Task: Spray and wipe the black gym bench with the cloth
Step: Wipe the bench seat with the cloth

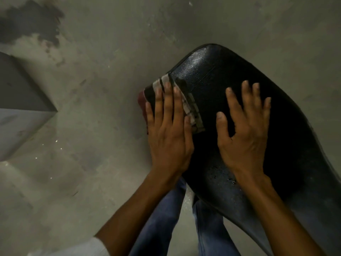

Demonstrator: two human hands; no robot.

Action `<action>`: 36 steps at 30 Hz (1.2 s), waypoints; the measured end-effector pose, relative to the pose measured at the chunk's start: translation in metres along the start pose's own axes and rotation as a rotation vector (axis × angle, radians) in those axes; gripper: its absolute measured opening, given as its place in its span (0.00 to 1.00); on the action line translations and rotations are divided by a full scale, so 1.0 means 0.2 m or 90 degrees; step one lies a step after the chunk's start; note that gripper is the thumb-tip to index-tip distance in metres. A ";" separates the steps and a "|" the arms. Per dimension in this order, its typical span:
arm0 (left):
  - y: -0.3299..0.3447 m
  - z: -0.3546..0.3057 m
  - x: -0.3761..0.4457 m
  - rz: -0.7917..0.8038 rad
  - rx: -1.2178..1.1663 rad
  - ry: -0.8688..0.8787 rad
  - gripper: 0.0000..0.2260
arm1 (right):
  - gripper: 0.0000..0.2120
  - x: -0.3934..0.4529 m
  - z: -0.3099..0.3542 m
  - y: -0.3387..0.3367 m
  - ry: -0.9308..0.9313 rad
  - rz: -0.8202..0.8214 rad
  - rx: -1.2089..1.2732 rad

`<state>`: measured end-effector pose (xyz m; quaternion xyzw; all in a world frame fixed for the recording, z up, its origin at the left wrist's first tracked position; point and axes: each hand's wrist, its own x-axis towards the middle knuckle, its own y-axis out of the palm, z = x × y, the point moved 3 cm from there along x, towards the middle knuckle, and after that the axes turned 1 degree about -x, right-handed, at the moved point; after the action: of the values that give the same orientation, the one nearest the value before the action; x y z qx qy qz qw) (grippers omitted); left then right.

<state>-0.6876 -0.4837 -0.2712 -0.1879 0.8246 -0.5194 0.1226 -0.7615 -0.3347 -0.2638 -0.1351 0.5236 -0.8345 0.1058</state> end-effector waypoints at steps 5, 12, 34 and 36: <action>0.02 -0.12 -0.26 0.095 0.025 0.134 0.28 | 0.25 -0.11 -0.14 -0.07 0.075 -0.004 -0.060; 0.04 -0.12 -0.01 0.069 0.096 0.136 0.28 | 0.26 -0.14 -0.18 -0.04 0.068 0.016 -0.100; 0.25 -0.61 -0.31 0.302 0.119 0.506 0.32 | 0.22 -0.61 -0.53 -0.34 0.383 -0.179 0.041; 0.29 -0.67 -0.18 0.284 0.128 0.500 0.33 | 0.23 -0.66 -0.60 -0.37 0.413 -0.176 0.015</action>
<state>-0.7200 -0.3367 -0.2658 0.2180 0.7744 -0.5894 -0.0725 -0.6799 -0.1604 -0.2623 0.0686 0.4970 -0.8465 -0.1782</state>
